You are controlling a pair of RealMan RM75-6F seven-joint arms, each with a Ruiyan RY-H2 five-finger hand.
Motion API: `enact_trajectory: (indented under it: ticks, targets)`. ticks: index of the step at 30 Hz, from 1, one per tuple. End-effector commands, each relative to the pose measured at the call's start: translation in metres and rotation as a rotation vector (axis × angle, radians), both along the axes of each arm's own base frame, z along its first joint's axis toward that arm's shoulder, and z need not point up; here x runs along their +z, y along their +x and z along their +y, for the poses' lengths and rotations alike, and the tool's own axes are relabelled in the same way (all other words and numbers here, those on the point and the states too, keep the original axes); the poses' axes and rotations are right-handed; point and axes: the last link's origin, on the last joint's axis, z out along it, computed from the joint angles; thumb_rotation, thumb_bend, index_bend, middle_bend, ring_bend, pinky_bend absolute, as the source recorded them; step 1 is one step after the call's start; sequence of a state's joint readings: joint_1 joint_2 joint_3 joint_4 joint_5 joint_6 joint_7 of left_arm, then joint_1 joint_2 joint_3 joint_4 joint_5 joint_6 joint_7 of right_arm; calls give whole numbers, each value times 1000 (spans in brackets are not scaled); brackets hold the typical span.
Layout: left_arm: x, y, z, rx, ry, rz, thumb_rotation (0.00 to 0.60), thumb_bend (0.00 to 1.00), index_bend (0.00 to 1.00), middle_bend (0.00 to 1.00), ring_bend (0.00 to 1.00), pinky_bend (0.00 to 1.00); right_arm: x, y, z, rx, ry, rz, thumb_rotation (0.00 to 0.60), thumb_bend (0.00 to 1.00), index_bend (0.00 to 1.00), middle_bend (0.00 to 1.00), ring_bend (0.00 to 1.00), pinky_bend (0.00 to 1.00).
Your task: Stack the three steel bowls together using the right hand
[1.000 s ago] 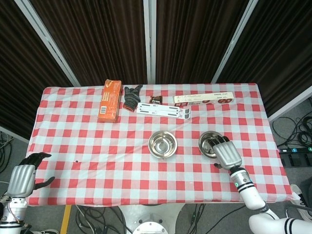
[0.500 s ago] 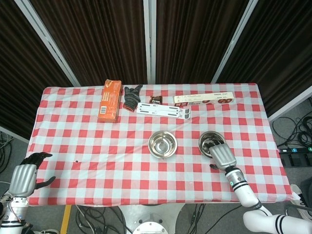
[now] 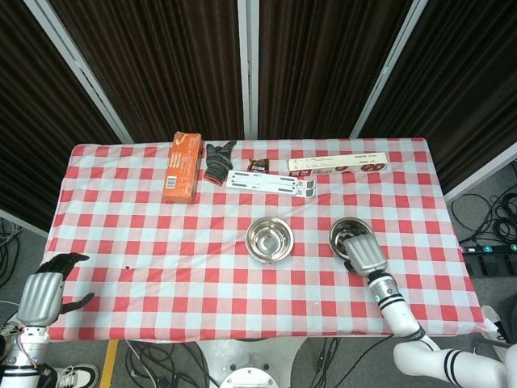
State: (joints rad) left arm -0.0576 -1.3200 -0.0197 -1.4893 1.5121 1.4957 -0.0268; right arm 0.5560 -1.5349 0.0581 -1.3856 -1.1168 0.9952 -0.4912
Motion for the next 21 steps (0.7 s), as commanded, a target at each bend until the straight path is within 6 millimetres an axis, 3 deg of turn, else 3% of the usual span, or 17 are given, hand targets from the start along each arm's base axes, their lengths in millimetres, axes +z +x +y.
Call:
enact_trajectory:
  ticks: [1,15,21]
  targets:
    - [0,0,0,0,0,1,600,124,344,384,264,344,-3,-1,-1,-9,1,-2,600,274,447,474,347,446]
    - [-1,-1,0,3,-3,1,600,124,344,384,264,344,-8,-7,-1,-35,5,-1,600,355,622,592,481,600]
    - [-1,-1,1,3,-4,-1,600,124,344,384,264,344,-7,-8,0,-38,3,-2,600,383,653,616,507,633]
